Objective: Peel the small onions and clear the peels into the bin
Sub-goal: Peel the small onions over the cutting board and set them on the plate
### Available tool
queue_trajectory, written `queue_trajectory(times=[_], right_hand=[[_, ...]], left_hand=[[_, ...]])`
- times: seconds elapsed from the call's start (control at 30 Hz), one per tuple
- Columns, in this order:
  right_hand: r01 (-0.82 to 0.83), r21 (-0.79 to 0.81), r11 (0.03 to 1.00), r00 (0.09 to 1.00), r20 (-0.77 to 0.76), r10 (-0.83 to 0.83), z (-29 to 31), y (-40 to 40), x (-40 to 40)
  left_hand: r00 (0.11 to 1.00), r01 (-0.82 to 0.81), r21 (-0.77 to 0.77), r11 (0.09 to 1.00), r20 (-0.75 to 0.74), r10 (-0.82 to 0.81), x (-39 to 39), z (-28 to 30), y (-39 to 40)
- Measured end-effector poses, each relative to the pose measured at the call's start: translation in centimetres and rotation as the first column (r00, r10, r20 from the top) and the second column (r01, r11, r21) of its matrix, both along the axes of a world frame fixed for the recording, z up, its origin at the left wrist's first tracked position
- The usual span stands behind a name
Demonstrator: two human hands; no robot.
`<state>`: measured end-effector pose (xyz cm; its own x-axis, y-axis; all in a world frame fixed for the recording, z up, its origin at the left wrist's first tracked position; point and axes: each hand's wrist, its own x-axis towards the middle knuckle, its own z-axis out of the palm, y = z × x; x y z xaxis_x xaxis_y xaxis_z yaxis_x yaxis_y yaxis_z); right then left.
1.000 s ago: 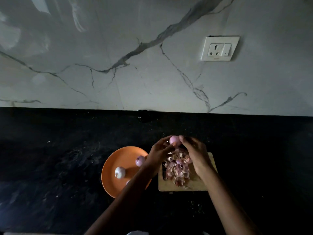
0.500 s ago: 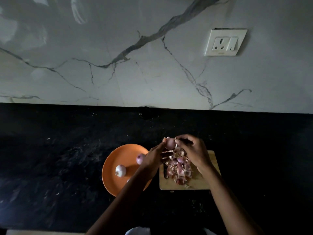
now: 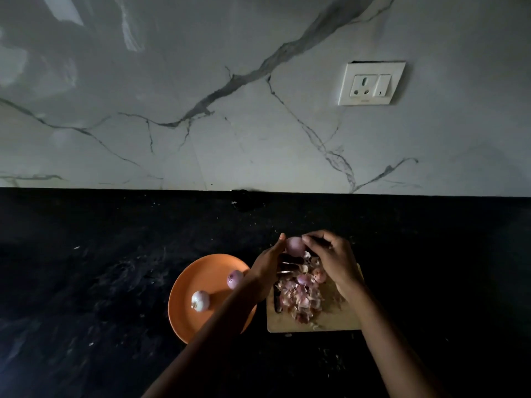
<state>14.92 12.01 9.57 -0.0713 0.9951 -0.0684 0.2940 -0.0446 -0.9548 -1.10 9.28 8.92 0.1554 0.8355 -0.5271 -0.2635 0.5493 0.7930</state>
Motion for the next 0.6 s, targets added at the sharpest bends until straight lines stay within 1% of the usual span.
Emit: queue_trajectory(times=[0.07, 0.13, 0.2, 0.27, 0.3, 0.37, 0.47, 0.53, 0.6], right_hand=[[0.067, -0.014, 0.998, 0.997, -0.049, -0.068, 0.0, 0.7, 0.2], [0.109, -0.044, 0.993, 0.991, -0.076, -0.112, -0.1, 1.2, 0.1], [0.115, -0.068, 0.991, 0.989, -0.082, -0.121, -0.1, 1.1, -0.1], [0.096, -0.072, 0.993, 0.993, -0.062, -0.100, 0.3, 0.8, -0.2], [0.066, -0.061, 0.996, 0.996, -0.061, -0.069, 0.4, 0.6, -0.1], [-0.048, -0.065, 0.997, 0.997, -0.070, 0.043, 0.1, 0.4, 0.4], [-0.226, -0.116, 0.967, 0.973, 0.019, 0.230, -0.5, -0.1, 0.6], [-0.276, -0.091, 0.957, 0.956, 0.078, 0.283, -1.1, -0.1, 0.4], [-0.288, -0.072, 0.955, 0.953, 0.071, 0.293, -1.3, -0.2, -0.2]], left_hand=[[0.999, 0.035, 0.049, 0.998, -0.009, -0.035, 0.0, 0.3, 0.2], [1.000, 0.026, 0.131, 0.991, -0.004, -0.025, -0.1, 0.5, 0.2], [1.000, 0.000, 0.211, 0.977, 0.018, -0.004, -0.1, 0.4, 0.1], [1.000, -0.010, 0.244, 0.970, 0.005, 0.009, -0.2, 0.4, 0.0], [1.000, -0.019, 0.236, 0.972, -0.010, 0.022, -0.3, 0.4, -0.1], [0.998, -0.022, 0.188, 0.982, -0.045, 0.031, -0.5, 0.6, -0.4], [0.995, 0.007, 0.142, 0.990, -0.096, 0.007, -0.8, 0.7, -0.5], [0.993, -0.010, 0.149, 0.989, -0.111, 0.026, -1.0, 0.5, -0.9], [0.992, -0.042, 0.158, 0.986, -0.113, 0.060, -1.2, 0.1, -1.3]])
